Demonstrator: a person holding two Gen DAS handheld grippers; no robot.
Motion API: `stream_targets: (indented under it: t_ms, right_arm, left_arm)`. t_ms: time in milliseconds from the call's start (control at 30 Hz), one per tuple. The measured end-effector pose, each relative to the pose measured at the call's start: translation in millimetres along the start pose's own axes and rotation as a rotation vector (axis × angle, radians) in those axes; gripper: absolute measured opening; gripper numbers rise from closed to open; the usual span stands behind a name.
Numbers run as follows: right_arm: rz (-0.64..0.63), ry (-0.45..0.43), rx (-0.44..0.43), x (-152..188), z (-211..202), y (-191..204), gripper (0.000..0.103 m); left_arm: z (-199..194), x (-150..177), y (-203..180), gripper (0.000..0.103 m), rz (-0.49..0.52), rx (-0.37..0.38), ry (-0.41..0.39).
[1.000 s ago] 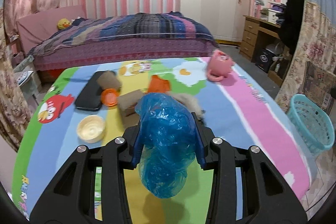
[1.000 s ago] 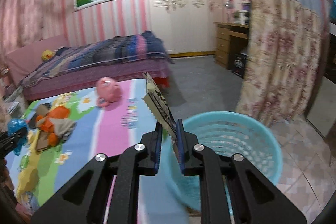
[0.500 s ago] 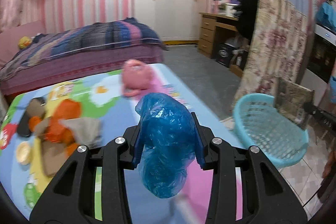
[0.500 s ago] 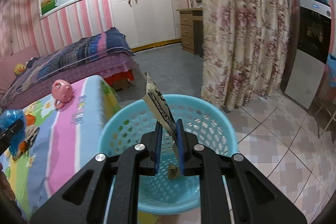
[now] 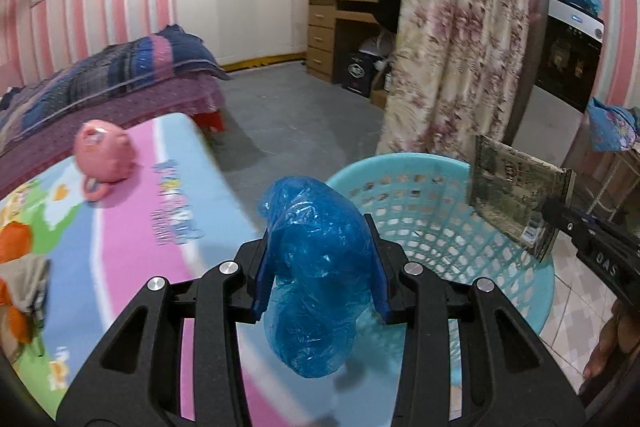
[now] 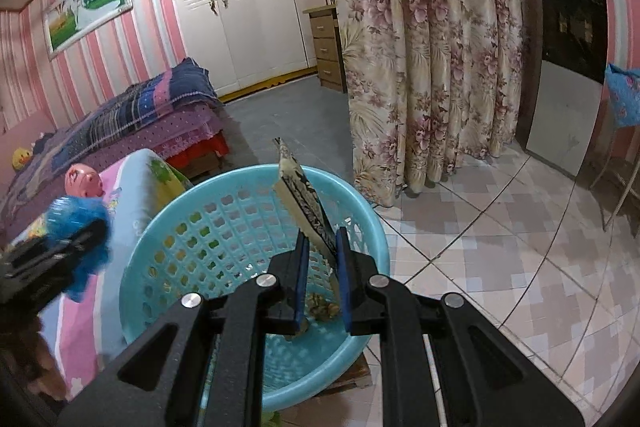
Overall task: Collect trash
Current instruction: 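Carry the bag and package over the blue basket and open both tools to drop them, then move both tools back over the table toward the cream bowl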
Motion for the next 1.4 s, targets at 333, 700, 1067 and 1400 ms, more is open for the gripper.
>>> stream_targets:
  t_ms: [333,700,1067,1400]
  right_arm:
    - [-0.024,-0.007,-0.007,-1,4,8,0.014]
    - [-0.038,-0.029,-0.016,-2,5,22,0.019]
    - [-0.077,-0.046,0.059,-1,1,33,0.08]
    - [-0.181,-0.112,-0.017,-29,-29,96,0.091]
  left_arm:
    - [12,-8,3,0.075,-0.008,0.018,-0.009]
    - [-43,-26,80,0.091,-0.061,-0.146,-0.11]
    - [-123,-19,163,0.096,-0.106,-0.286,-0.167]
    - [-190,2,267,0.097,-0.198,-0.436,-0.168]
Point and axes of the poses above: each gripper's, at about its wrist camera, not at the fingertips, and z roughly the way its jaws point, y to its left, x to its underside, the point moved 9 cm from there along z, roughly the way its jaws point, and after that the axes turned 14 degrees about -z, right-handed, at the moved point
